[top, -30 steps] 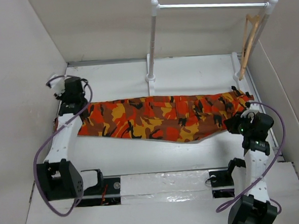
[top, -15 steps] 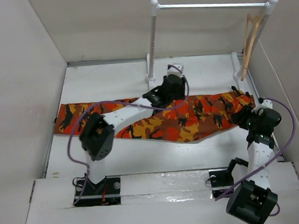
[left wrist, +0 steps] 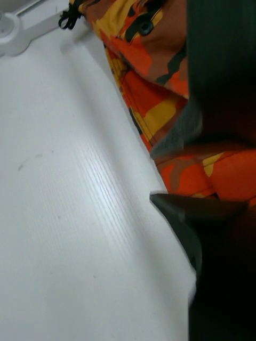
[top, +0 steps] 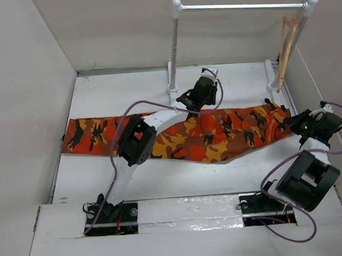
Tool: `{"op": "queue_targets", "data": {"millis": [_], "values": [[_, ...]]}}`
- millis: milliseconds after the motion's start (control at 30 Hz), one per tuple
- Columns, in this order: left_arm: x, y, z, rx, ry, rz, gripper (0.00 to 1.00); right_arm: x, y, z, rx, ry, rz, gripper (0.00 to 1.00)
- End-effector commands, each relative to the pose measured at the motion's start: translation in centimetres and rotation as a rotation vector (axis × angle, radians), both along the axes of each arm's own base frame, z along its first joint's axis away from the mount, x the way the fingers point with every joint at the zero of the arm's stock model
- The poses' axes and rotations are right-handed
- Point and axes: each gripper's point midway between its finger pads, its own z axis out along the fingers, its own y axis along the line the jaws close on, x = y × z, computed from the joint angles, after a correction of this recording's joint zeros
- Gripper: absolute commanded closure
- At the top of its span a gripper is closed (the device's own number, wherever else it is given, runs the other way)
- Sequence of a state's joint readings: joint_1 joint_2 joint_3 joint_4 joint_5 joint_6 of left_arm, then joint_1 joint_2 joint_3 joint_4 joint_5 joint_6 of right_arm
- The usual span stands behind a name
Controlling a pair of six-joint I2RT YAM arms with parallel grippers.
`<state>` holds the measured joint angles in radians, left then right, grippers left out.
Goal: Place the trousers on the hanger
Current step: Fold the trousers at the center of the board.
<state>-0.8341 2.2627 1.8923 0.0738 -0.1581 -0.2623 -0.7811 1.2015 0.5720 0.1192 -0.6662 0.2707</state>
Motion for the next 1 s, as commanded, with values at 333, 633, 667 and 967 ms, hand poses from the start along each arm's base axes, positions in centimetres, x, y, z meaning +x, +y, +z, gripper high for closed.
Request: {"op": "queue_targets", "data": {"millis": [333,633,667,967], "values": [[3.3,1.1,5.9,-0.192,-0.073,-0.076,1.0,10.0,-2.7,3.7,-0.16,-0.018,0.105,0.5],[2.6,1.1,4.3,-0.1,-0.106,-0.23,0.99,14.0,-0.2,0.2,-0.262,0.204,0.229,0.47],[2.5,1.1,4.3,-0.085,-0.12,-0.246,0.99,13.9,-0.6,-0.4,-0.261,0.228,0.216,0.46],[1.6,0.8,2.6,-0.045,-0.131,-0.329,0.96,14.8,-2.1,-4.3,-0.306,0.339,0.22,0.42]]}}
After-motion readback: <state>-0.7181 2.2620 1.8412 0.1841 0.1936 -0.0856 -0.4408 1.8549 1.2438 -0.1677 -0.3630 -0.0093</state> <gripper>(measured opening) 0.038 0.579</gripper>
